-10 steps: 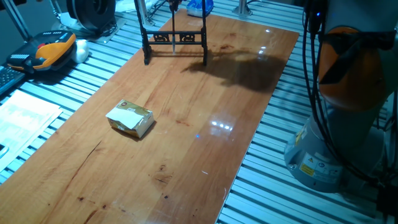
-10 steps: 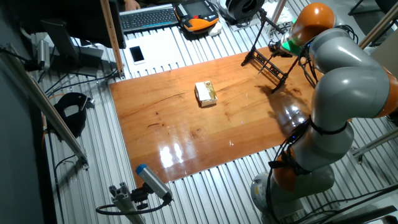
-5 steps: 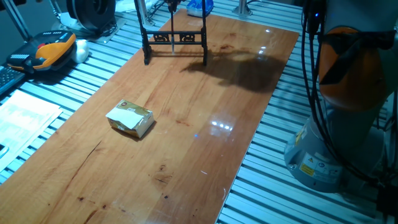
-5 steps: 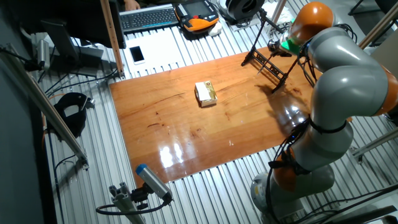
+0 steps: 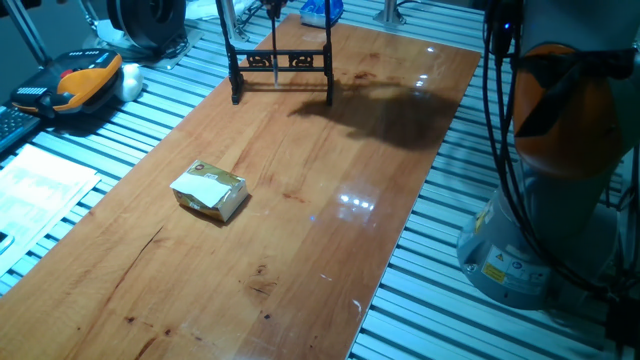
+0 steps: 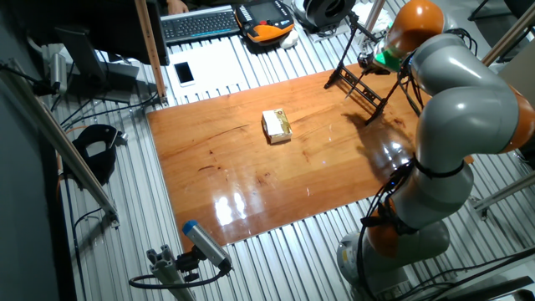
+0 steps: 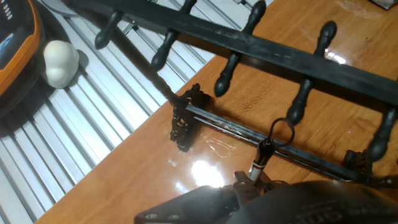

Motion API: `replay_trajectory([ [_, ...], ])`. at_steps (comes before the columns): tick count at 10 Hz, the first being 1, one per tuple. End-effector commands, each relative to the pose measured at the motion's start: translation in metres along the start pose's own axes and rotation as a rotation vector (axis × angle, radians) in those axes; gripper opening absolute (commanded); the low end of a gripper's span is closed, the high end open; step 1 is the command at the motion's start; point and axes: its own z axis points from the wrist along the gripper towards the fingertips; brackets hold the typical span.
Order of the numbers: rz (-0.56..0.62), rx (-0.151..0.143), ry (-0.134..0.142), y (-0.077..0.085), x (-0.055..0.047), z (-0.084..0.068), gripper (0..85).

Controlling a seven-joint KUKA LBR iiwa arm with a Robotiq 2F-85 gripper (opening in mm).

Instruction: Place the brush on the pen rack

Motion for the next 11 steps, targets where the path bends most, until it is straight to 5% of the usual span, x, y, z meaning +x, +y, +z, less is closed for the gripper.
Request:
replay_trajectory([
  [1,-0.002,-0.001,0.001,-0.0009,-0.0013,0.0008,0.0],
  [11,-0.005,-0.025,0.012,-0.0067,-0.0042,0.0093,0.0],
])
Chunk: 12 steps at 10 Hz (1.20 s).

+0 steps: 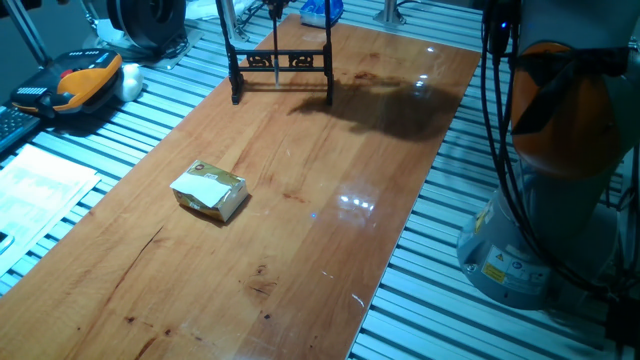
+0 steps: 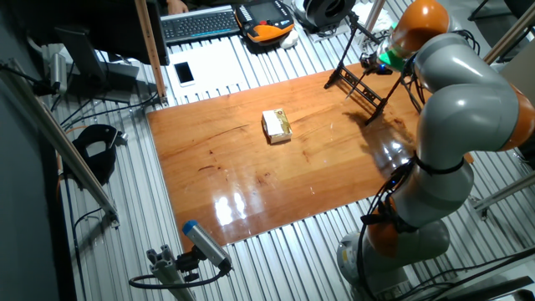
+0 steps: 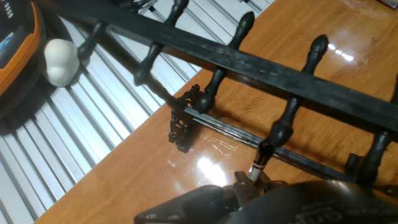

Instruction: Place the brush on the pen rack

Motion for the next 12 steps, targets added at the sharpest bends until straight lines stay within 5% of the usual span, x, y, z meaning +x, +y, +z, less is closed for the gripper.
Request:
replay_trajectory([
  [1,0.0,0.007,-0.006,0.0004,0.0002,0.0002,0.0],
  [5,0.02,0.012,-0.025,0.0001,0.0001,0.0003,0.0],
  [7,0.039,0.026,-0.047,0.0016,0.0012,0.0014,34.0],
  [8,0.042,0.027,-0.05,0.0011,0.0012,0.0017,34.0],
  [9,0.048,0.028,-0.054,0.0006,0.0011,0.0019,51.0],
  [12,0.057,0.036,-0.067,0.0007,0.0015,0.0034,51.0],
])
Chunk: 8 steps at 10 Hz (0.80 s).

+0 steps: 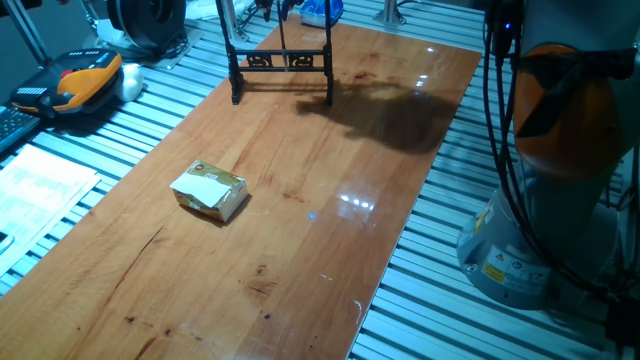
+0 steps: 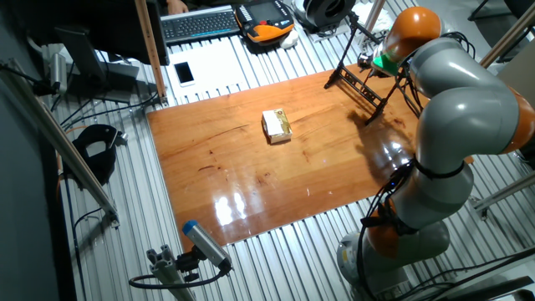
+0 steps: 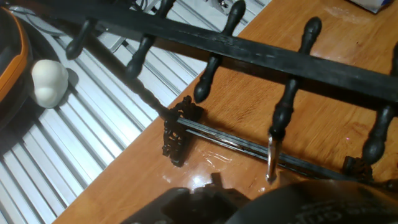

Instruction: Place the brush on the pen rack

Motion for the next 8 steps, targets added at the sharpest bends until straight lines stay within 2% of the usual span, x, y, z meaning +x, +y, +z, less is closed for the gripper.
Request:
replay_trajectory([
  [1,0.001,0.002,-0.003,0.001,0.001,0.001,51.0],
  [4,0.003,0.011,0.002,0.003,0.003,0.001,51.0],
  [5,0.002,0.014,0.01,0.004,0.004,0.001,34.0],
  [7,-0.006,0.017,0.027,0.009,0.01,0.004,34.0],
  [8,-0.005,0.017,0.031,0.012,0.017,0.006,17.0],
])
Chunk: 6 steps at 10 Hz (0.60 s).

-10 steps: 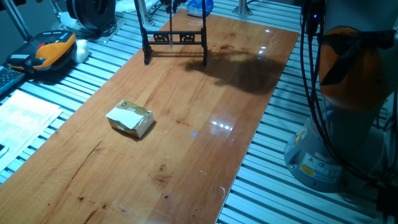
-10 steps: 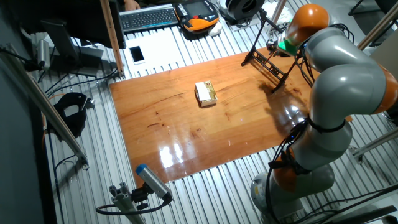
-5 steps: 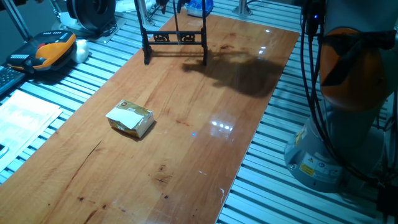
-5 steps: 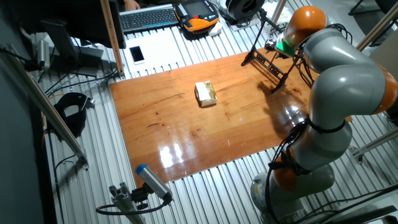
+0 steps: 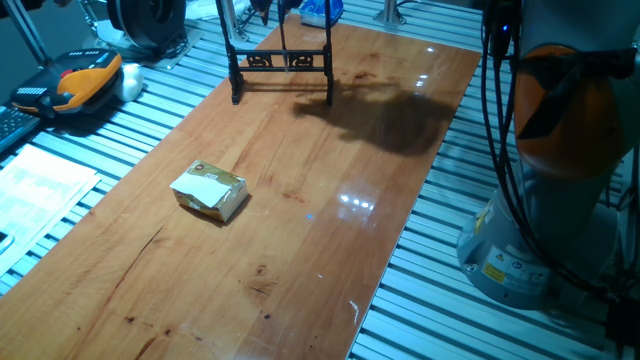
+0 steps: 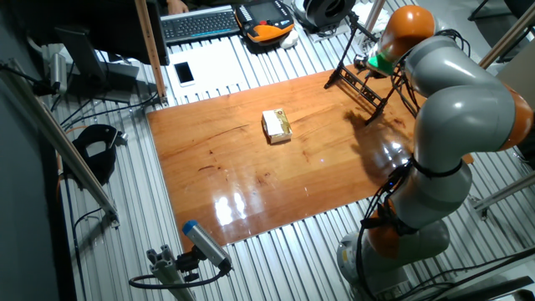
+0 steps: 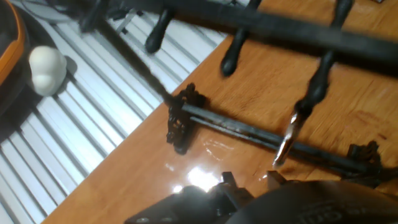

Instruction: Place the brush on the pen rack

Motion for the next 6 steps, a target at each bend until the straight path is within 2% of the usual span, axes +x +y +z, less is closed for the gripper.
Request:
replay_trajectory([
  [1,0.002,0.001,0.001,0.0023,0.0047,0.0019,17.0],
  [2,-0.001,-0.001,0.011,0.0034,0.0071,0.0025,17.0],
  [3,-0.014,-0.007,0.035,0.0034,0.0072,0.0017,0.0],
  [6,-0.044,-0.004,0.076,0.0063,0.0086,0.0,0.0],
])
